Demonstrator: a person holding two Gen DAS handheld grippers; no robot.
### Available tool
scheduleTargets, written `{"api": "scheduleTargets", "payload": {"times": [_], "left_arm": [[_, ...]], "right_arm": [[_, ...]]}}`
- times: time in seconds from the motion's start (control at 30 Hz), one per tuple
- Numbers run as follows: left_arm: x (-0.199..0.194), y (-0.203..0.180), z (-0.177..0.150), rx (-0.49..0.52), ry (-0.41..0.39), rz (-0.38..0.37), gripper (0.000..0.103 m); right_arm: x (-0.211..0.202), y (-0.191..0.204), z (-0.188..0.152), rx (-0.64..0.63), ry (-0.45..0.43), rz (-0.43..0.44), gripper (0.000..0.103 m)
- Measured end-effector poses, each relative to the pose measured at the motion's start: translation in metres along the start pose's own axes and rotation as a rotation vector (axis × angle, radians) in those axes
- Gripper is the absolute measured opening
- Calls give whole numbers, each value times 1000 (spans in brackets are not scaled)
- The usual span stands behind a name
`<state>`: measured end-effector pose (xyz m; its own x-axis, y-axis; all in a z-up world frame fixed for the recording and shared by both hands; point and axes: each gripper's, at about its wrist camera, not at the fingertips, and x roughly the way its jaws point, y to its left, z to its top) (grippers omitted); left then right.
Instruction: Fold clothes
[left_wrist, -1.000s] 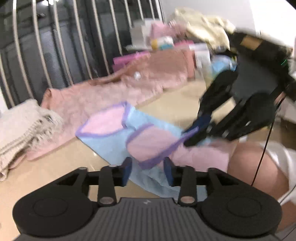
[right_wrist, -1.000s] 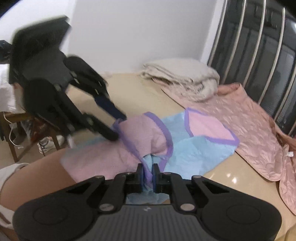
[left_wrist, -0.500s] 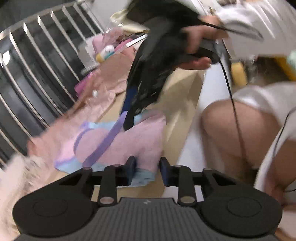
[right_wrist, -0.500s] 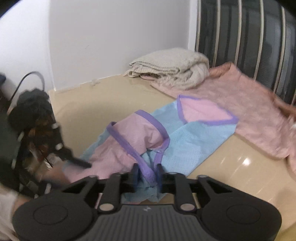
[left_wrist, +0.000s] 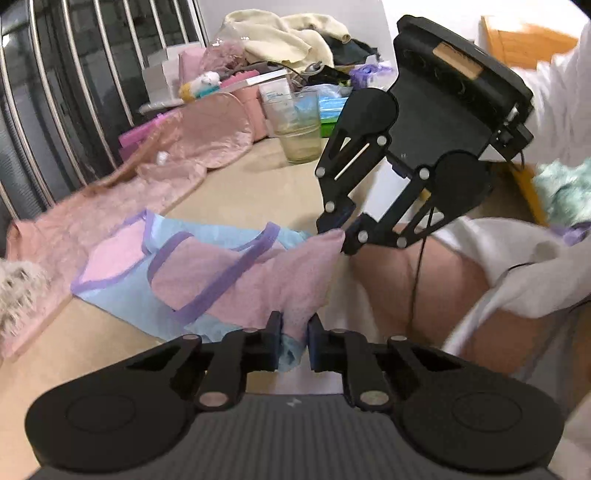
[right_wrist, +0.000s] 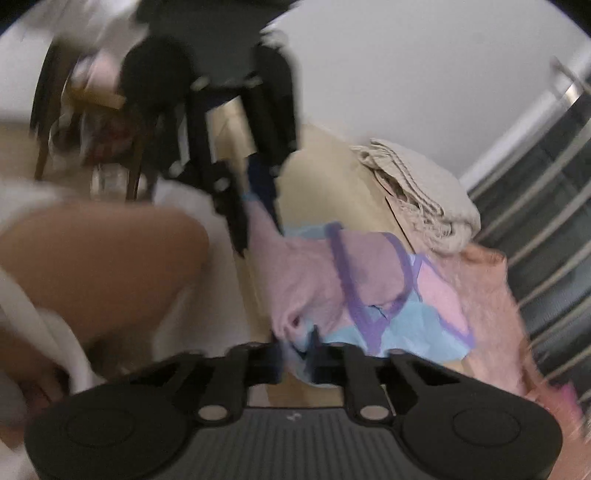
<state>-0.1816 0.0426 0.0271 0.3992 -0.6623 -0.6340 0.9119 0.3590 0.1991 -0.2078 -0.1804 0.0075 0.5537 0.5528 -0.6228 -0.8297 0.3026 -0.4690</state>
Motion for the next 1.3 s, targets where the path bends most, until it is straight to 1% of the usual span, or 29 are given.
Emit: {"api": "scheduleTargets", "payload": {"times": [0.07,0.13,0.17,0.23,0.3,0.37,0.43,0.47,0.5,0.53,0.57,0.6,0.63,0.67,0.7,0.73,0.83,0.87,0.9,0.93,1.0,1.03,1.07,1.1,1.17,1.2,1.23,1.27,1.3], "left_arm": [[-10,2,3,-52,9,-93,12],[-15,15,7,-132,-8,-160,11],[-16,25,10,-171,-23,-177,11],[-18,45,16,-248,-53,-208,11],[-9,79,21,-349,-80,-240,11],[2,105,23,-431,-111,-243,11],[15,134,25,-520,-138,-228,11],[25,147,26,-580,-132,-202,14],[36,160,26,-653,-114,-166,16],[46,171,25,-719,-90,-124,24],[54,179,22,-778,-62,-73,28],[60,183,21,-815,-45,-33,31],[61,182,20,-817,-40,-2,43],[57,177,18,-814,-40,31,56],[49,171,17,-817,-42,68,61],[40,163,15,-822,-54,91,63],[22,140,12,-839,-116,71,63],[22,134,13,-852,-119,77,63],[26,130,15,-859,-104,88,63],[34,127,17,-851,-70,105,63],[48,118,18,-803,-1,130,61],[54,114,18,-785,24,141,60],[54,111,18,-769,35,152,60],[52,108,19,-747,39,163,60],[45,111,23,-732,25,174,61],[40,118,26,-734,6,189,62],[37,127,29,-742,-8,222,66],[38,141,32,-756,-14,267,71],[43,153,35,-761,-3,312,73]], "right_arm": [[-17,0,0,80,-29,64,6],[-30,-8,-4,187,-60,161,6],[-37,-12,-6,241,-76,210,6],[-37,-38,-11,369,-115,279,6],[-37,-65,-15,500,-155,344,6],[-26,-97,-21,641,-185,371,6],[-10,-126,-24,761,-197,362,6],[0,-141,-25,811,-193,361,6],[8,-151,-26,847,-186,347,6],[16,-160,-27,872,-173,320,7],[25,-164,-27,892,-147,287,10],[34,-166,-28,910,-119,254,15],[37,-164,-30,913,-98,223,24],[39,-161,-31,912,-80,192,26],[41,-158,-33,910,-61,162,26],[36,-154,-36,908,-70,131,27],[16,-144,-43,903,-123,33,36],[19,-141,-41,897,-118,30,36],[25,-137,-40,889,-106,32,36],[30,-134,-38,881,-93,33,36],[41,-128,-35,866,-70,37,35],[46,-124,-34,858,-58,38,32],[52,-121,-32,850,-46,40,30],[53,-117,-31,831,-53,11,27],[44,-119,-29,831,-57,-12,28],[37,-123,-27,842,-64,-21,32],[30,-132,-25,850,-90,-43,41],[26,-143,-23,857,-107,-77,47],[27,-155,-22,869,-105,-114,56]]}}
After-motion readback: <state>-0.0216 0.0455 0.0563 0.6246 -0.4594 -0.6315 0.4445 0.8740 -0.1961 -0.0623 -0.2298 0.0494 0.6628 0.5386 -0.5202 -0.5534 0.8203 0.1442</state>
